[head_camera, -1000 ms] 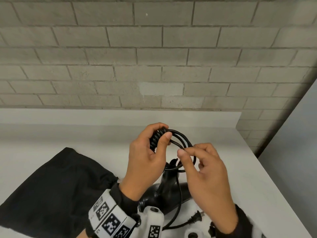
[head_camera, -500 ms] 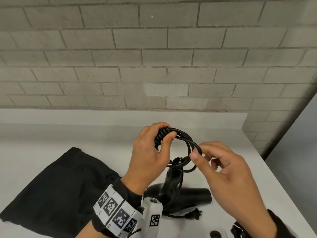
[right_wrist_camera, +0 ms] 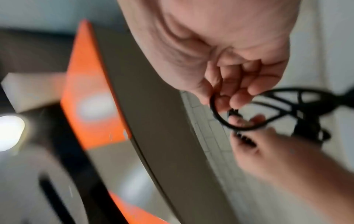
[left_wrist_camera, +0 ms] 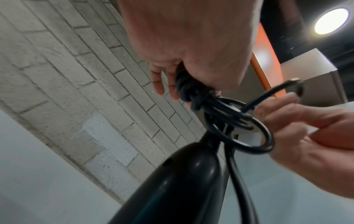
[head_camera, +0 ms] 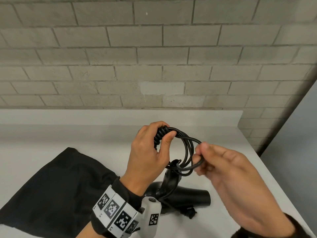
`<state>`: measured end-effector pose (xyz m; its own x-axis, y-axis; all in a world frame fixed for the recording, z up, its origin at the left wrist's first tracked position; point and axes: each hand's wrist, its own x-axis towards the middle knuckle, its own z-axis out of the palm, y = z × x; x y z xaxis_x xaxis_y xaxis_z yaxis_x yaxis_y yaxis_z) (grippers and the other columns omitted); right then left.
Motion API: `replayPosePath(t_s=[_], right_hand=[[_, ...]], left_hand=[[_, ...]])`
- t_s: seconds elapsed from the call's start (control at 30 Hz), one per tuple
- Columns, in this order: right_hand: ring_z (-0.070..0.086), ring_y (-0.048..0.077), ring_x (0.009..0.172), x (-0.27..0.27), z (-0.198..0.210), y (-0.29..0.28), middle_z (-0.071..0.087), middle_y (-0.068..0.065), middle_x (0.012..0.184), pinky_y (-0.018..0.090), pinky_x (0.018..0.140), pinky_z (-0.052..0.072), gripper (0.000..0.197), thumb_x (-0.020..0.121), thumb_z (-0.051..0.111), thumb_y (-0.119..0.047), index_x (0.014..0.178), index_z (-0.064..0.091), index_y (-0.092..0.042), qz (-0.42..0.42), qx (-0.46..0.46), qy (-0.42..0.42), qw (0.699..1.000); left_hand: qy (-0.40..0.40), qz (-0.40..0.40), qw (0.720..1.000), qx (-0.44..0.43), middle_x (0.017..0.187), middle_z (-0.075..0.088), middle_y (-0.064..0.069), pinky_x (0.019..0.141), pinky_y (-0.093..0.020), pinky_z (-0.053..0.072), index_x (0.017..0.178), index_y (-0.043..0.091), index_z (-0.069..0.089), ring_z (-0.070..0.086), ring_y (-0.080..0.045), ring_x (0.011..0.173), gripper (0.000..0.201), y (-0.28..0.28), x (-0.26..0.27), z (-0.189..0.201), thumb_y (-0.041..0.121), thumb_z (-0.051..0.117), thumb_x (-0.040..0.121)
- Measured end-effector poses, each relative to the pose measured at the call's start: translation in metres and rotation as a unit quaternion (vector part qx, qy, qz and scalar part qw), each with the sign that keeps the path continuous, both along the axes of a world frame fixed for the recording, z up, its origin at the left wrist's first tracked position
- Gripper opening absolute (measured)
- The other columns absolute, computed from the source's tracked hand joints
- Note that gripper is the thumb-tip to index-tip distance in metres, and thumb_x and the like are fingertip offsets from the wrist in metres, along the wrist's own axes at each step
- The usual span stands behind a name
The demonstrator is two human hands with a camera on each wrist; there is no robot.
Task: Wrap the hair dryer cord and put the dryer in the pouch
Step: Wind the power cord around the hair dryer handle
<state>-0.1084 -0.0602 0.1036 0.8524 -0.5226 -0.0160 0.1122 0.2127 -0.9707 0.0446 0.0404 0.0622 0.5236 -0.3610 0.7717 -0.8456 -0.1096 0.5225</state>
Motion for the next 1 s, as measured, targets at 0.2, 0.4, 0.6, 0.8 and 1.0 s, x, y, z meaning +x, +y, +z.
replayPosePath(t_s=[0.2,0.4,0.6,0.8,1.0], right_hand=[[0.056,0.020,0.072,0.001,-0.019,-0.004,0.054,0.002,0.063,0.029,0.068,0.050,0.039,0.079,0.077,-0.045,0.091,0.064,-0.010,0.112,0.221,-0.124,0.961],[0.063,0.012,0.116,-0.001,-0.062,0.015,0.075,0.009,0.104,0.024,0.095,0.051,0.017,0.088,0.063,-0.015,0.099,0.066,-0.028,0.074,-0.120,-0.082,0.987],[0.059,0.019,0.049,-0.015,-0.052,-0.005,0.053,0.003,0.055,0.030,0.057,0.057,0.042,0.089,0.070,-0.034,0.109,0.064,0.002,0.219,0.242,-0.112,0.939],[0.070,0.031,0.070,-0.032,-0.075,-0.003,0.066,0.007,0.061,0.037,0.080,0.057,0.037,0.075,0.079,-0.052,0.083,0.071,-0.016,0.137,-0.026,-0.032,0.990],[0.050,0.021,0.039,-0.043,-0.101,-0.006,0.047,0.004,0.043,0.037,0.059,0.054,0.045,0.069,0.087,-0.041,0.078,0.067,-0.002,0.129,0.091,-0.033,0.987]], left_hand=[[0.023,0.013,1.000,-0.003,0.086,0.064,0.007,0.069,-0.019,0.048,0.105,0.013,0.062,0.059,-0.010,0.077,0.027,-0.001,0.008,-0.002,0.037,0.054,0.096],[0.012,0.013,1.000,0.001,0.087,0.064,0.009,0.070,-0.020,0.048,0.105,0.013,0.062,0.060,-0.012,0.078,0.026,-0.002,0.010,-0.002,0.036,0.054,0.096],[0.039,0.014,0.999,-0.001,0.083,0.064,0.007,0.068,-0.026,0.049,0.104,0.014,0.062,0.059,-0.012,0.074,0.029,0.000,0.016,-0.005,0.040,0.053,0.096],[0.082,0.019,0.996,-0.019,0.079,0.067,0.006,0.069,-0.025,0.051,0.102,0.019,0.062,0.064,-0.011,0.073,0.022,0.003,0.024,-0.005,0.039,0.055,0.095],[0.080,0.012,0.997,0.009,0.081,0.066,0.006,0.068,-0.023,0.049,0.105,0.016,0.061,0.062,-0.011,0.074,0.022,0.009,0.027,-0.008,0.036,0.054,0.098]])
